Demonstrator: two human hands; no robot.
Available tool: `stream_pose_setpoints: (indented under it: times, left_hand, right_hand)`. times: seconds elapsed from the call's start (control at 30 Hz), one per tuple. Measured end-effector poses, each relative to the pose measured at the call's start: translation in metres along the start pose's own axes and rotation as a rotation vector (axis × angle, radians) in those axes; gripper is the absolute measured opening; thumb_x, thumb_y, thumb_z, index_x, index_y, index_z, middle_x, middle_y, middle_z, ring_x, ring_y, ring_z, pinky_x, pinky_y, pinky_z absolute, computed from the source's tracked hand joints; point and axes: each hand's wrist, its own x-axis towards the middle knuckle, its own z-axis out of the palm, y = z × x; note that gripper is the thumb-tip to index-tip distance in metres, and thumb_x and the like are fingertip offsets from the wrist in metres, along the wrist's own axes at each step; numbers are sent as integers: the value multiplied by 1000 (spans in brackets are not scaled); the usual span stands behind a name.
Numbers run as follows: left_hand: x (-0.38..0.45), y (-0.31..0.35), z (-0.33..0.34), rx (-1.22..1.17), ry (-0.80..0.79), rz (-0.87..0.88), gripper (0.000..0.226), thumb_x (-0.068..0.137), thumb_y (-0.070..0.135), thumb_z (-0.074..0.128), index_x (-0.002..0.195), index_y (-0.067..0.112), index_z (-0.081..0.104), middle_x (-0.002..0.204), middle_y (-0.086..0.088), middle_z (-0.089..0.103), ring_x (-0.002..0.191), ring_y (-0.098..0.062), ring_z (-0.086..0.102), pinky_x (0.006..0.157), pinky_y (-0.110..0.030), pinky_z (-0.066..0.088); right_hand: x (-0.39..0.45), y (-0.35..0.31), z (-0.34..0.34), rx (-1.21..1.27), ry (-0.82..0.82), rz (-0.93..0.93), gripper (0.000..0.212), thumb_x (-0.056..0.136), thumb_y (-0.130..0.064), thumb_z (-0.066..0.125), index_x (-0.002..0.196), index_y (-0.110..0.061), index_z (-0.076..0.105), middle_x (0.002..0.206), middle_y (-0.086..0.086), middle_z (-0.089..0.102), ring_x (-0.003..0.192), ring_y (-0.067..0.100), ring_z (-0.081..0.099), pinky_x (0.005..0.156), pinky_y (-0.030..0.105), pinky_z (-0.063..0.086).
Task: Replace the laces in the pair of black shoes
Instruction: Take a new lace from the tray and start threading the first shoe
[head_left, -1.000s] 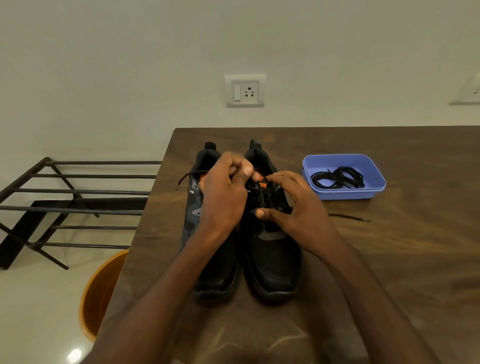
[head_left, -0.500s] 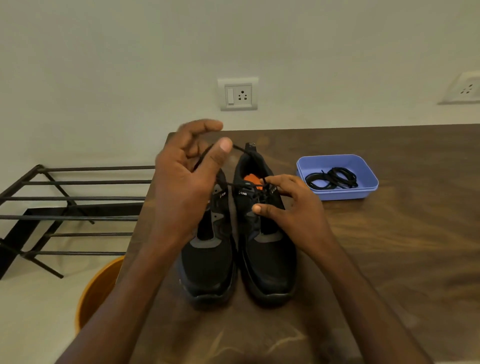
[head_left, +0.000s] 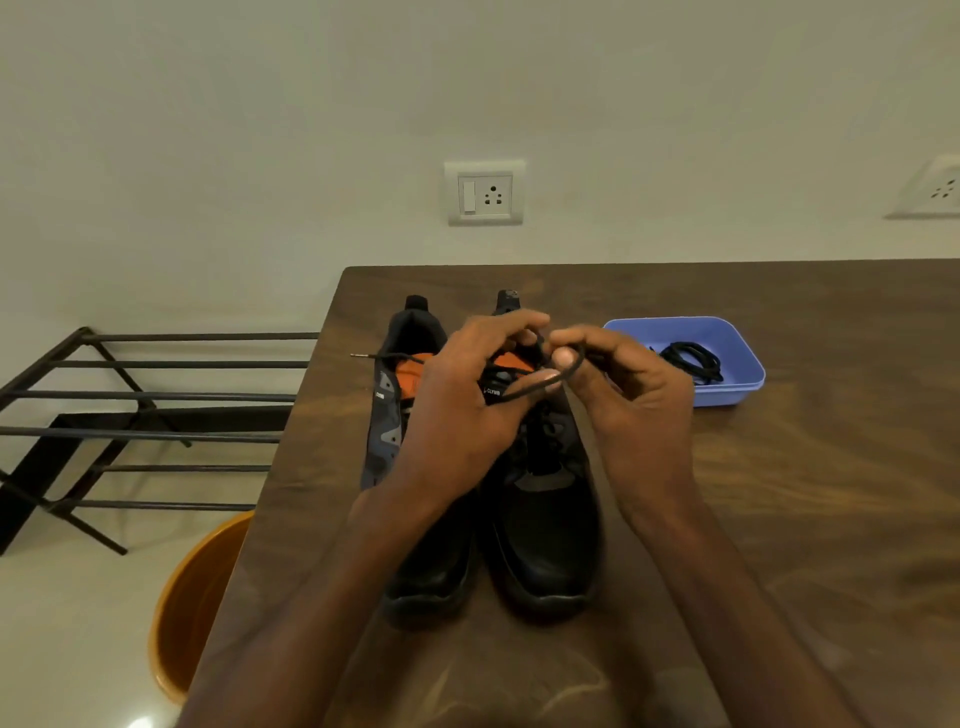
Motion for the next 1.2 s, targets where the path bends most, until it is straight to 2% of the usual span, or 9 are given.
stream_pose_setpoints:
  times: [0.2,0.37,0.47,0.53,0.63,0.8,0.93,1.07,1.2]
  left_hand:
    - [0,9,-8,-354,-71,-103,27,101,3,62,127,2,66,115,-8,74,110,-22,71,95,-39,58]
    - [-3,9,-27,-756,-123,-314,19,103,9,48,108,5,66,60,-12,54,56,-28,62,52,-50,28]
    - [-1,8,-51,-517,-496,-262,19,102,9,53,100,10,72,63,-13,59,57,-26,64,47,-41,35]
    - [-2,11,-56,-250,-731,-221,16,102,9,62,102,15,77,80,-2,71,77,-16,70,66,-26,51]
    - [-7,13,-53,-27,-854,-273,18,89,38,79,102,25,78,94,8,74,88,-7,70,79,-22,53]
    - [-10,9,-42,56,-447,-189,55,94,71,51,88,23,76,71,0,66,62,-18,61,58,-26,48]
    - [-13,6,-22,156,-327,-105,28,95,53,64,93,26,75,78,7,66,71,-16,64,64,-36,55]
    - [-14,6,-7,293,-283,-71,37,90,64,62,100,30,73,82,12,61,78,-8,57,70,-35,53]
    - [-12,8,3,488,-416,23,39,87,65,66,114,37,68,102,16,51,93,-3,43,78,-27,46]
  right_hand:
    - [-3,-16,-1,190,-99,-36,23,98,3,59,119,-1,68,101,16,75,96,30,73,86,36,58]
    - [-1,-16,-7,411,-94,166,31,96,2,48,119,-3,68,96,14,74,92,29,71,79,36,50]
    - [0,-3,-7,48,20,219,28,100,2,48,110,-8,72,94,4,78,91,15,73,81,30,57]
    - [0,12,-6,-362,80,132,29,98,2,54,110,-15,74,101,-5,75,97,4,70,88,29,57]
    - [2,31,-5,-671,-128,39,30,96,-10,65,121,-24,73,126,-6,61,115,7,58,96,28,51]
    - [0,30,6,-591,-75,110,17,90,-14,74,106,-21,78,118,-6,66,107,7,62,90,21,52]
    - [7,11,1,231,171,504,14,102,-17,59,107,-9,69,102,9,76,94,15,70,78,33,53]
    - [16,-1,-25,675,338,458,25,105,-31,47,92,-14,60,73,5,61,75,21,64,72,33,47]
    - [19,4,-45,346,441,460,52,108,-49,41,84,-10,65,51,3,45,44,15,38,44,25,33]
